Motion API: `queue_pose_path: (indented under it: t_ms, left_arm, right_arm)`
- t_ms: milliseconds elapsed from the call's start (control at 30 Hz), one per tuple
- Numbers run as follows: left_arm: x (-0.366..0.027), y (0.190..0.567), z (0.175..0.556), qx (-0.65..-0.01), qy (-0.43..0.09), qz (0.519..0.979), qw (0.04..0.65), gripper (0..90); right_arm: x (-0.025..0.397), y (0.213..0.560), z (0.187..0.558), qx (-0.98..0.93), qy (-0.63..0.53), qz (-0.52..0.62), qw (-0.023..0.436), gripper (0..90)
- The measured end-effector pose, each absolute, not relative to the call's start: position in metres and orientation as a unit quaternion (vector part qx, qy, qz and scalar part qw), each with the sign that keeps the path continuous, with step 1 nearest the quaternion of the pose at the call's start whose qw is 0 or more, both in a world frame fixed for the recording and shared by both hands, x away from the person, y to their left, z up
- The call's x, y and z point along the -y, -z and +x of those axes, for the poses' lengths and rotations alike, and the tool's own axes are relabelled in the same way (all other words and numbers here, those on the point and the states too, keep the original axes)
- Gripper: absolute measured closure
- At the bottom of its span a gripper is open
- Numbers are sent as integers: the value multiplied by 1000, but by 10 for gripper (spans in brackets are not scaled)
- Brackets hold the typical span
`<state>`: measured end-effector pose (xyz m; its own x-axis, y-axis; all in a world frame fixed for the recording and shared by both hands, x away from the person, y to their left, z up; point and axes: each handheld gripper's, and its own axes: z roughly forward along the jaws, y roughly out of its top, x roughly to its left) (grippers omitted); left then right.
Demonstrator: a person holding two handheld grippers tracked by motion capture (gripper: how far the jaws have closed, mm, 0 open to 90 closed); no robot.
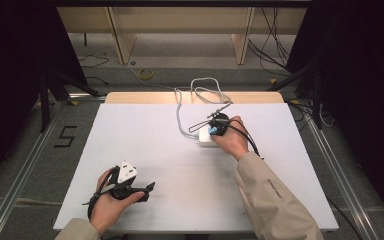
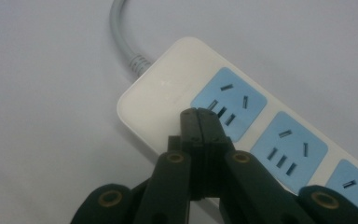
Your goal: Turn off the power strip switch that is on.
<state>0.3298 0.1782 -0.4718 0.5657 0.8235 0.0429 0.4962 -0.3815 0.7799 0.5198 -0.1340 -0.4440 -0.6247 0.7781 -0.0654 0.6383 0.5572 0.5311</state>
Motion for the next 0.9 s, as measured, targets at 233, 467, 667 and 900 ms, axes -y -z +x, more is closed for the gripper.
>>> queue_pose_path:
  t_ms: [233,467,667,900]
  left_arm:
    - [-178,472,330,-411,-219,802,374,155]
    - [-178,472,330,-412,-219,802,374,155]
    - [-178,472,330,-412,-218,802,373,155]
    - [-178,472,330,-412,-218,802,373,155]
  right_arm:
    - [134,444,519,-868,-239,409,149,900]
    - [135,444,519,-867,-240,410,148,900]
    - [135,445,519,-867,-242,410,149,900]
    - [135,445,519,-866,-243,411,149,900]
